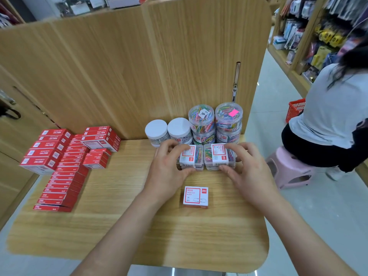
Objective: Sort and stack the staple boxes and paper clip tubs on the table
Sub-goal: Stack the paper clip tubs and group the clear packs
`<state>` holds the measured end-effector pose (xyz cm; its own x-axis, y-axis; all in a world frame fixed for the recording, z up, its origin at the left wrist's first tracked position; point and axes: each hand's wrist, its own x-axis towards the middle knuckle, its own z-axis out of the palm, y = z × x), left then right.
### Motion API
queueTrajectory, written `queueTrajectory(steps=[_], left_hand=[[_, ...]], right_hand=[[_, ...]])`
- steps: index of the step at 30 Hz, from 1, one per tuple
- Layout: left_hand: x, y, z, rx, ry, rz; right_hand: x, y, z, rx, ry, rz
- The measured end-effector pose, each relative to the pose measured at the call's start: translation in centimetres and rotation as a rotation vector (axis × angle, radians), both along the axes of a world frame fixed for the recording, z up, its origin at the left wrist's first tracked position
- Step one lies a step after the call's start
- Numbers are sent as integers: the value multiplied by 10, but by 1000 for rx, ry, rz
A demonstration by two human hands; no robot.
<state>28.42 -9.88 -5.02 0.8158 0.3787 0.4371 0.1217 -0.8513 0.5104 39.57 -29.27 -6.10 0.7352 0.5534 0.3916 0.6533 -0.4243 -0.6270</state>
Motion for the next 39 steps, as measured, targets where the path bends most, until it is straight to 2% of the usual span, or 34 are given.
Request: queueTrajectory(steps=[19, 23, 26, 31, 33, 35, 37, 39], left_hand=[[-2, -8, 1, -61, 1, -39], [-7, -2, 21, -50, -158, 77], [-5, 21, 30, -174, -120, 201], [5, 40, 20, -709, -94, 82], [8, 43, 12, -681, -49, 145], [6, 41, 9, -572, -55, 251], [1, 34, 11, -420, -105, 334], [-7, 20, 14, -254, -151, 309]], right_hand=[[7, -16, -1, 27, 100, 7], [13, -18, 9, 20, 204, 42], [16, -13, 17, 27, 271, 122], [16, -2, 16, 117, 337, 162], [16, 0, 14, 80, 309, 146], [16, 1, 12, 48, 274, 138], [17, 1, 9, 41, 269, 124], [18, 1, 8, 33, 284, 121]])
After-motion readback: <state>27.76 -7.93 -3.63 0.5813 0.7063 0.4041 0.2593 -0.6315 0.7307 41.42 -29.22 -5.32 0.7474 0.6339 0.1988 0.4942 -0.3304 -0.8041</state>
